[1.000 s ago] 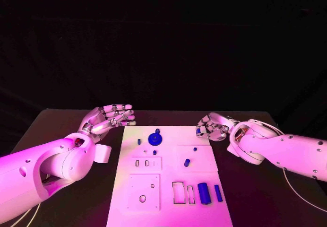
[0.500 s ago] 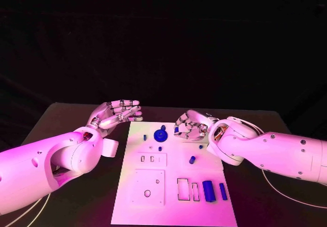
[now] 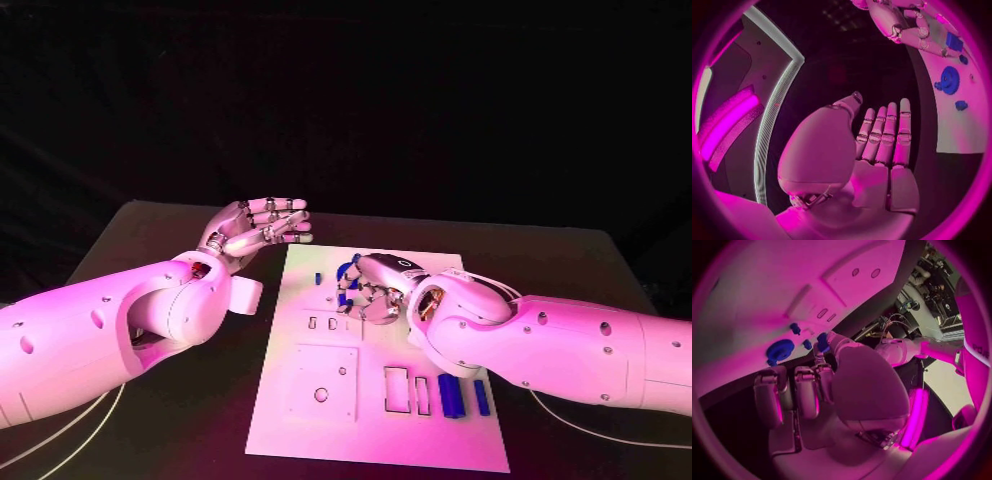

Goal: Assemble the parts on the task board

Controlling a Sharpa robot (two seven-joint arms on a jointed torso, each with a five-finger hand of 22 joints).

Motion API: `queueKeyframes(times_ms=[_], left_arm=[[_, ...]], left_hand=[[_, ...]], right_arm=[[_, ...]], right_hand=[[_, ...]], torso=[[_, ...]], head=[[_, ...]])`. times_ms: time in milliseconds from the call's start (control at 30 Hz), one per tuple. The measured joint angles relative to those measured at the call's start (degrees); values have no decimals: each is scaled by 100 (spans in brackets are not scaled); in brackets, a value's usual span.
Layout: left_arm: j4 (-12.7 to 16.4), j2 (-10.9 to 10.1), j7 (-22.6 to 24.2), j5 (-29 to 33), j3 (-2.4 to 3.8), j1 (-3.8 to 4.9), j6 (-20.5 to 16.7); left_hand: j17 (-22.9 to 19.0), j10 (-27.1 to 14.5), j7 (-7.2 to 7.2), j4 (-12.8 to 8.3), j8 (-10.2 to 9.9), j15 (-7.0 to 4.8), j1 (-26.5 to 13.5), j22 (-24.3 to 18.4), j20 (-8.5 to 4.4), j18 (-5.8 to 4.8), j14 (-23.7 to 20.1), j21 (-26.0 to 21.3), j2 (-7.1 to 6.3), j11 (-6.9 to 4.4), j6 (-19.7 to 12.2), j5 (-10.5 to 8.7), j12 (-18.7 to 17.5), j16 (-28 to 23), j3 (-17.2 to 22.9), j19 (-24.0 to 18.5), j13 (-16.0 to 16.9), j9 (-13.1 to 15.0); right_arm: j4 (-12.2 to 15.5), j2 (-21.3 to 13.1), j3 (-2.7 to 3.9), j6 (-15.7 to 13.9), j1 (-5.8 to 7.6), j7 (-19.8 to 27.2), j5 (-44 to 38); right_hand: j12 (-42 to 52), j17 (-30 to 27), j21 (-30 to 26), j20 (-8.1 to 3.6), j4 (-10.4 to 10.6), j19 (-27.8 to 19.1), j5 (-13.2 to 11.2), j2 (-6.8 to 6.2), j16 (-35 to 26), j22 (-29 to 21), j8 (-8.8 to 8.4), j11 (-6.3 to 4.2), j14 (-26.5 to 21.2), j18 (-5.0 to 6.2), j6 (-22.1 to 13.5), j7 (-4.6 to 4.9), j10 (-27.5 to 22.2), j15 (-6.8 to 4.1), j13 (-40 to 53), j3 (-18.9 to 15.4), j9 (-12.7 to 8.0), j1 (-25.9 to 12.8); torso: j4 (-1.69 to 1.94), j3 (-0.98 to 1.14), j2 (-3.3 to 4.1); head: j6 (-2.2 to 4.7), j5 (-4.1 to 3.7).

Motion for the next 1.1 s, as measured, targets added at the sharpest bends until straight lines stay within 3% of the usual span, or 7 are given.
queueKeyframes(times_ms=[500,1100], left_arm=[[-22,37,-20,-1,0,0,13],[-37,47,-43,-2,0,0,52]], left_hand=[[-1,0,0,-16,0,0,0,0,21,0,0,0,0,0,0,0,0,0,15,-20,0,0],[-2,0,0,-15,0,0,0,1,21,0,0,0,0,0,0,0,0,0,15,-20,0,0]], right_arm=[[0,127,-68,86,-129,-414,-416],[-25,132,-84,119,-220,-604,-533]], right_hand=[[0,-1,-4,0,-8,0,37,-75,-23,4,53,1,-20,0,8,-10,0,-20,0,40,8,-134],[0,-2,-4,1,-7,0,36,-166,-23,3,49,1,-20,0,50,-54,0,-20,0,40,172,-224]], torso=[[-13,15,3],[-4,4,-4]], head=[[-78,69],[-55,72]])
